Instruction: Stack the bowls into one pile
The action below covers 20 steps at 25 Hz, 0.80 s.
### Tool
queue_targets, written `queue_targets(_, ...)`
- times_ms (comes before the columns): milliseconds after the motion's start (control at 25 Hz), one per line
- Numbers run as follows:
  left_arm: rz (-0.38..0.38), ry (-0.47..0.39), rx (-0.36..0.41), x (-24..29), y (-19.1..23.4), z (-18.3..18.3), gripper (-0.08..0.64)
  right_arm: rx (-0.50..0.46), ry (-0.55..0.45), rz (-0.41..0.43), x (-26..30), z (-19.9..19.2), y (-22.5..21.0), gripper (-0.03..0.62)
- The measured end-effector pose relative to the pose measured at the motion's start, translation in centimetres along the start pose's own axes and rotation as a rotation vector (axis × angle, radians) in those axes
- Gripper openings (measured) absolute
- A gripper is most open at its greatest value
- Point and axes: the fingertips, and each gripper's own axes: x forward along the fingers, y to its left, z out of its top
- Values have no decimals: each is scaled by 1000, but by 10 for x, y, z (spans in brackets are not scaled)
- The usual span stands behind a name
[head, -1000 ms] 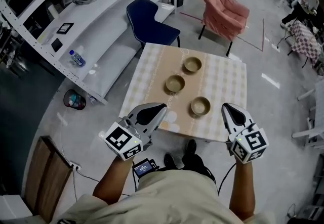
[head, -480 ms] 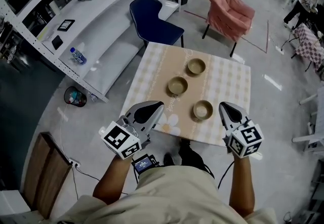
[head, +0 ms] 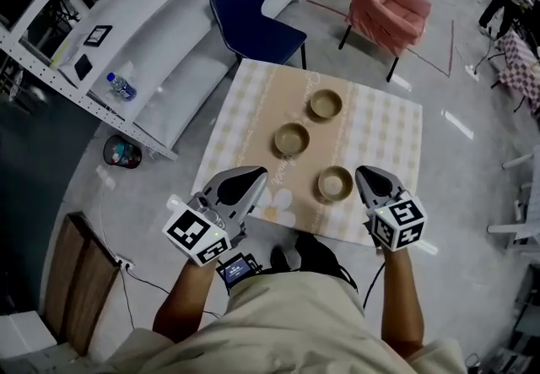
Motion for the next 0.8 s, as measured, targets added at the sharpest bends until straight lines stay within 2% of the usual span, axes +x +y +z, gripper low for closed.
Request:
queue_targets(200,19,29,-21,12,10,-11,6,23,90,28,29,-32,-19,17)
queue_targets(240,24,35,-25,15,12,-13,6,28,109,30,35,-39,-23,62)
queue_targets(280,28,40,-29,17,14,-16,6,31,128,33,41,-46,-27,81)
queue_targets(800,67,105,-81,51,34,-45,5,70,356,81,100,-139,-70,109)
